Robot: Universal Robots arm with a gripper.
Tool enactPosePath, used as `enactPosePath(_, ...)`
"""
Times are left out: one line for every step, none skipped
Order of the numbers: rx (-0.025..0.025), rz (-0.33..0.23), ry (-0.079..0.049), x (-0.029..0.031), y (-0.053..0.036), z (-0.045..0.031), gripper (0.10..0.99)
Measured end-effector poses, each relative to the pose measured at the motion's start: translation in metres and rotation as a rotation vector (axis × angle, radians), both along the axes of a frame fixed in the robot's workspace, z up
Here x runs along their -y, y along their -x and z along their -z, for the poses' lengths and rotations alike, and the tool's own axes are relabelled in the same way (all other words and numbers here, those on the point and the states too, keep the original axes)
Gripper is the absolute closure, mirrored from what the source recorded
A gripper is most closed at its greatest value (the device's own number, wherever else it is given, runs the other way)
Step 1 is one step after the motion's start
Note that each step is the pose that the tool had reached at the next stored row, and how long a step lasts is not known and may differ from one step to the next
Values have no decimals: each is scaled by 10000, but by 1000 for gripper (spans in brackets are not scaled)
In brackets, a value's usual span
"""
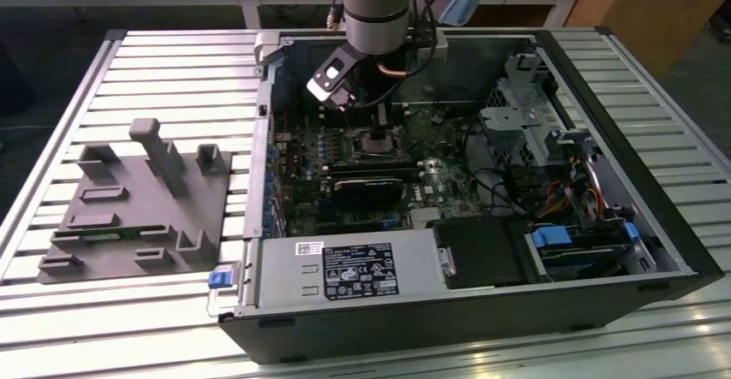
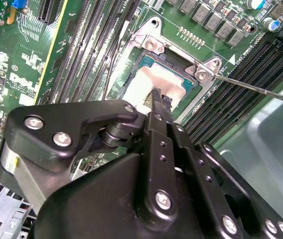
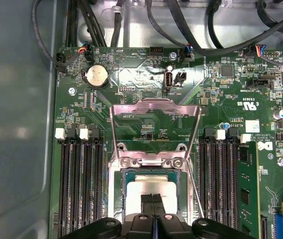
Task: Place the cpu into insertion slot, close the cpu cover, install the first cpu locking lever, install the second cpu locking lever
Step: 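Place the cpu into insertion slot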
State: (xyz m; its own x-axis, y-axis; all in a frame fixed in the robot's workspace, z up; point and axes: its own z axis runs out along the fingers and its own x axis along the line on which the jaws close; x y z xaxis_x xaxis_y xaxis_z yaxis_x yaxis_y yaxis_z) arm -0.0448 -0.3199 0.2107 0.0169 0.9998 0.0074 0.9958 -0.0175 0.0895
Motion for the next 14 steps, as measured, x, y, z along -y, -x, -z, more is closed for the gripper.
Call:
enactPosePath(0, 0, 0, 0, 0, -1, 980)
enactPosePath(0, 0, -1, 0, 0, -1, 980)
enactPosePath(0, 0, -1, 0, 0, -2, 980)
enactPosePath(0, 0, 0, 0, 0, -3, 980)
enactPosePath(0, 0, 0, 0, 0, -4, 980)
enactPosePath(0, 0, 0, 0, 0, -4, 980)
enactPosePath(0, 0, 0, 0, 0, -2, 980)
enactPosePath(-1, 6, 0, 0, 0, 5, 980)
enactPosePath(-1, 33, -1, 0, 0, 13, 980)
enactPosePath(-1, 65, 0, 0, 0, 18, 980)
enactPosePath(-1, 81, -1, 0, 0, 23, 980)
enactPosePath(0, 92, -1, 0, 0, 27, 980)
enactPosePath(0, 103, -2, 0, 0, 32, 980)
enactPosePath(0, 115, -3, 0, 0, 36, 980)
